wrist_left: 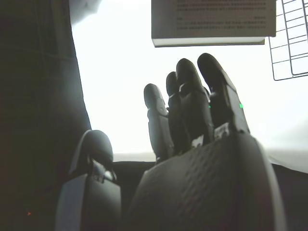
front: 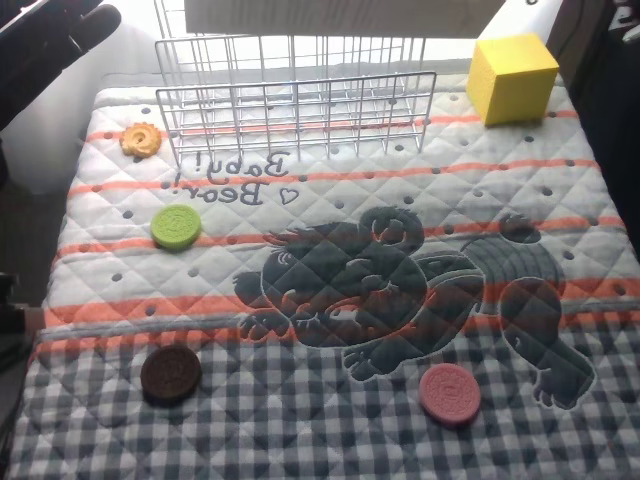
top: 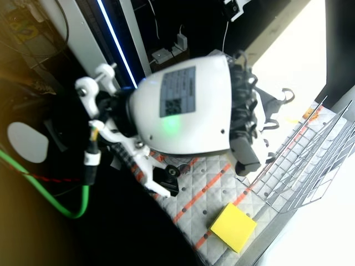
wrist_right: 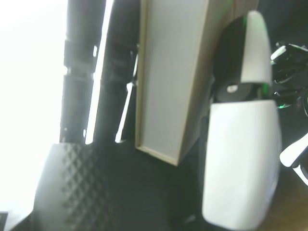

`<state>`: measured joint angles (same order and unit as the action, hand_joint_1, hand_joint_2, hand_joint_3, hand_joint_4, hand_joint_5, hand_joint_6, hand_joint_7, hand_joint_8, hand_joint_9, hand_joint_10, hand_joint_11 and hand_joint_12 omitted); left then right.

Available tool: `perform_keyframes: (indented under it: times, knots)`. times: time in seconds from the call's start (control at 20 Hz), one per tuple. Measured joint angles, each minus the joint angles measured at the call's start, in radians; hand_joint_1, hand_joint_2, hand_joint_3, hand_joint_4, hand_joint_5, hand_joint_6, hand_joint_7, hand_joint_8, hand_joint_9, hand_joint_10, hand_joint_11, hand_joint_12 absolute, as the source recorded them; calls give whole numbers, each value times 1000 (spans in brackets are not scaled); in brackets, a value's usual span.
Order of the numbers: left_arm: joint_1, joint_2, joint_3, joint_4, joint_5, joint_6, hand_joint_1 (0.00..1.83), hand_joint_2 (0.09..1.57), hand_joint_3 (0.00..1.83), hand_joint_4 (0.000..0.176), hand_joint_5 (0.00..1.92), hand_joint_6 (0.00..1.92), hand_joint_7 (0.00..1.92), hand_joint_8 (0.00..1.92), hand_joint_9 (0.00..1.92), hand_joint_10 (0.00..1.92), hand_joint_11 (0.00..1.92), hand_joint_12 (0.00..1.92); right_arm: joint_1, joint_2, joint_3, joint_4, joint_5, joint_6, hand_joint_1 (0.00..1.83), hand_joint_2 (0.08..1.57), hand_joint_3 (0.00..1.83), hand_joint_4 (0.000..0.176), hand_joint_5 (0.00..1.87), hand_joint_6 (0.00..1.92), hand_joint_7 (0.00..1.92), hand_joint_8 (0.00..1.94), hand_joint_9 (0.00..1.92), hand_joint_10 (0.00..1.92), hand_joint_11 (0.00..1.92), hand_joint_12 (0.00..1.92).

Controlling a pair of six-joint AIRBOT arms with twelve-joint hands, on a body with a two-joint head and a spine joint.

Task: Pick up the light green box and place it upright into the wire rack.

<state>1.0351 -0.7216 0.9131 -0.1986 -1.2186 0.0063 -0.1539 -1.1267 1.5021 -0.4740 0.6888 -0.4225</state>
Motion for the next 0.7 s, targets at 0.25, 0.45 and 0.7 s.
perform_keyframes:
  times: [0.25, 0.45, 0.7]
  knots:
    - [-9, -5, 1, -1, -5, 0, 342, 1121, 1, 46, 576, 9, 432, 2, 475, 6, 124, 711, -1, -25, 13, -17, -31, 0, 1146, 1143, 0, 0, 936, 1037, 1514, 1, 1639, 6, 1454, 443]
    - [-9, -5, 1, 3, -31, 0, 388, 1121, 0, 71, 554, 0, 423, 1, 479, 1, 86, 766, -14, -40, 23, -13, -47, 0, 1155, 1125, 0, 0, 973, 977, 1526, 1, 1665, 5, 1437, 547]
    - [-9, -5, -2, 3, -53, 0, 431, 1123, 0, 103, 520, 0, 440, 1, 492, 2, 36, 875, -49, -66, 31, -5, -55, -1, 1145, 1143, 1, 0, 930, 1043, 1493, 1, 1651, 0, 1430, 535]
